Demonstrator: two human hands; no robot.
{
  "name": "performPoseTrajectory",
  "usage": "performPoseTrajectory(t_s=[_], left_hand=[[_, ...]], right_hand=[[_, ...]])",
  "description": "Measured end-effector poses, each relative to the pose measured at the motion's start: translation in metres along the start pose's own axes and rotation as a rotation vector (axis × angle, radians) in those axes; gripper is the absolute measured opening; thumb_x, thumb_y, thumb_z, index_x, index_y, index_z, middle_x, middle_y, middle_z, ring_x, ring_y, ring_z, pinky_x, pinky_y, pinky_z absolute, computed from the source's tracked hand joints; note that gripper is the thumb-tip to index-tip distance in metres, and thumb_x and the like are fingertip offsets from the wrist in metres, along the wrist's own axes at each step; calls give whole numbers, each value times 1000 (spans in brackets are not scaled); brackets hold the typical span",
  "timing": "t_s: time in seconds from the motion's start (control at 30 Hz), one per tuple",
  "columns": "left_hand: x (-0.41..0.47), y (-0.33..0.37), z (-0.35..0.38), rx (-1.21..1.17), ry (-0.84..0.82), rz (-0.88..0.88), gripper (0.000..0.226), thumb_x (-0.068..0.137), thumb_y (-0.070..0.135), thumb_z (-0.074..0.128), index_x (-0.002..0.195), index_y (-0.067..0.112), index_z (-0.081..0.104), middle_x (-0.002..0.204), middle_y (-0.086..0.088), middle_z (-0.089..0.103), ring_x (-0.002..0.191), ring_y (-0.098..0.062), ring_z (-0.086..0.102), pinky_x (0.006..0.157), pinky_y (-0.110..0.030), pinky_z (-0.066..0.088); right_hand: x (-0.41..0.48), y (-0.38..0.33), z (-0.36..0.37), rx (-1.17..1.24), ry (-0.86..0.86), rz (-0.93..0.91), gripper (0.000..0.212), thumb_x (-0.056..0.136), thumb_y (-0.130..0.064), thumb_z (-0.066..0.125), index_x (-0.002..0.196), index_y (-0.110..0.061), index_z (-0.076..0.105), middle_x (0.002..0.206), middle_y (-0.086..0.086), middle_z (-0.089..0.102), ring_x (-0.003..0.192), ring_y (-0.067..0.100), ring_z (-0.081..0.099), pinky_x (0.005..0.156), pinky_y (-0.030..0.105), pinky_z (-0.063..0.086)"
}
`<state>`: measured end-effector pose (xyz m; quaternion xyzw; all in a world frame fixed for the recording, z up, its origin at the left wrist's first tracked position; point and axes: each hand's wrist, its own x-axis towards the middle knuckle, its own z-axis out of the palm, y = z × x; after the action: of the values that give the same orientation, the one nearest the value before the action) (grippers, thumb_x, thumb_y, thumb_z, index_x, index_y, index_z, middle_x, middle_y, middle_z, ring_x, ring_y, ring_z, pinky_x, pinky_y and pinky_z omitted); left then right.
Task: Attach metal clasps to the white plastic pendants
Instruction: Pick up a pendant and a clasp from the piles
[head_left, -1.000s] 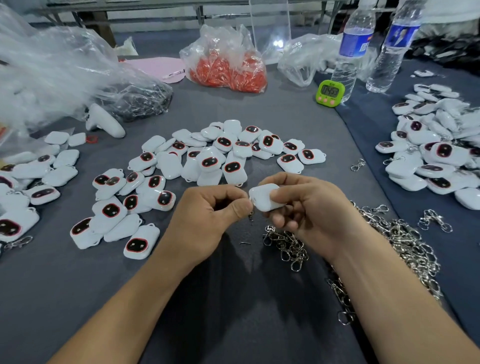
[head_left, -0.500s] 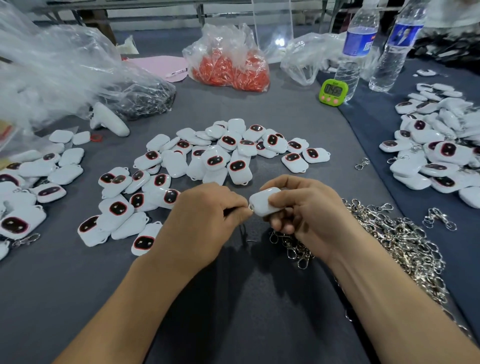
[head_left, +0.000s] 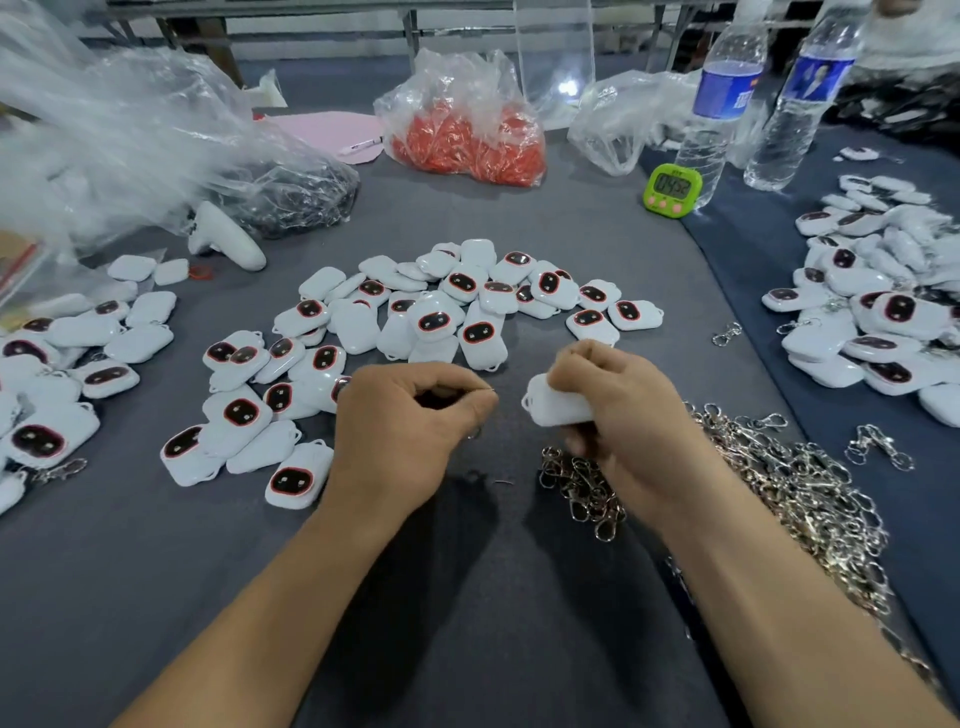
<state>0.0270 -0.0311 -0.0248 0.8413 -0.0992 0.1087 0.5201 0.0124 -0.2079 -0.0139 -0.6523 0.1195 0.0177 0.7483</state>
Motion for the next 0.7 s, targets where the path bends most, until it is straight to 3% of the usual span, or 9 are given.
performPoseTrajectory(t_s=[0.13,0.2,0.27,0.43,0.7], left_hand=[[1,-2,2,-112,-16,-83,18,75,16,85,77,32,79,70,13,75,67,-5,71,67,-17,56],[1,-2,3,-168,-42,-106,20,77,11,82,78,31,79,72,9,76,69,-8,72,67,-18,56],[1,-2,3,-218,-82,-118,22,79,6,80,79,29,80,75,6,77,71,-9,73,68,-17,56],[2,0,1,-262,-144,-119,18,82,5,78,83,23,82,79,3,78,75,-8,73,70,-16,55],[1,1,-2,-260,-209,-165,18,77,3,81,79,21,82,75,-4,77,69,-13,72,67,-20,55]], right_hand=[[-5,8,11,-379,20,-144,15,83,-13,67,72,-23,63,61,-2,64,52,10,48,46,26,39],[-8,10,13,-547,38,-243,11,81,-17,69,78,-27,68,61,1,66,46,4,45,44,17,38],[-10,10,15,-590,41,-317,13,81,-18,71,77,-29,73,61,-1,66,46,5,49,44,15,38],[-9,11,11,-596,115,-406,12,82,-19,76,76,-30,77,64,-9,68,61,10,62,56,26,51],[-10,12,8,-696,116,-605,16,82,-19,73,86,-34,76,73,-11,67,69,13,62,64,39,52]])
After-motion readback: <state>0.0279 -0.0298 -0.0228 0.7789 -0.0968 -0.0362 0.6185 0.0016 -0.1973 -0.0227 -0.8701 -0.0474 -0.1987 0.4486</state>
